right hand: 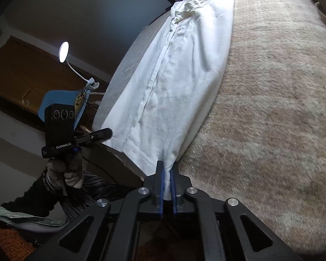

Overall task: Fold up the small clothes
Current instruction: 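Grasp the hem with the left tool while the right tool grasps it too, then fold the hem up toward the collar with both tools and open them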

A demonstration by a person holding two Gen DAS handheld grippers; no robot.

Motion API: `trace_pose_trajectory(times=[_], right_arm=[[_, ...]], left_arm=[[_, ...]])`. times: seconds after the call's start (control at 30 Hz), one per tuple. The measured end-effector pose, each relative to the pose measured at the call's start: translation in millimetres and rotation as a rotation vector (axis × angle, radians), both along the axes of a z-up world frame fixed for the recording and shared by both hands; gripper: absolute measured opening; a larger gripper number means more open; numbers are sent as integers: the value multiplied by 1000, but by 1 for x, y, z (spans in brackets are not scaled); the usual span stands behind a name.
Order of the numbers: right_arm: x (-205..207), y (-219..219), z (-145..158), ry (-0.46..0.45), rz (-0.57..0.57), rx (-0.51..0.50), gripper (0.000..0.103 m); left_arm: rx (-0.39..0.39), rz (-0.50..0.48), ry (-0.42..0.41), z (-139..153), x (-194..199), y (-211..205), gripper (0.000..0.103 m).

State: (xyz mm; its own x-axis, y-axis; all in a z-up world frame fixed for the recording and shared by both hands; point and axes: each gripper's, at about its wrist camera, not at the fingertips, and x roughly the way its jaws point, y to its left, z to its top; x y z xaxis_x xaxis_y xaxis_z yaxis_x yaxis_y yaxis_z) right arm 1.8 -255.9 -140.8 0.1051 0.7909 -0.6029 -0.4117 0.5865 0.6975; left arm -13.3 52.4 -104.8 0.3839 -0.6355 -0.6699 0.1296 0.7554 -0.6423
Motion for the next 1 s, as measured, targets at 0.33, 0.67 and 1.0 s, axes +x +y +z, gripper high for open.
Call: trace_pose_trajectory(times=[0.33,0.67,1.0], right_arm=[[15,-18,-3,45,-53,111,1],[52,-26,29,-20,-119,181,1],[95,-9,45,-44,-185,130,1]], left_arm=[[-71,19,1,8,11,3,5],[-71,50,-63,33,51,3,5],[-23,99,-85,36,110,9,5]])
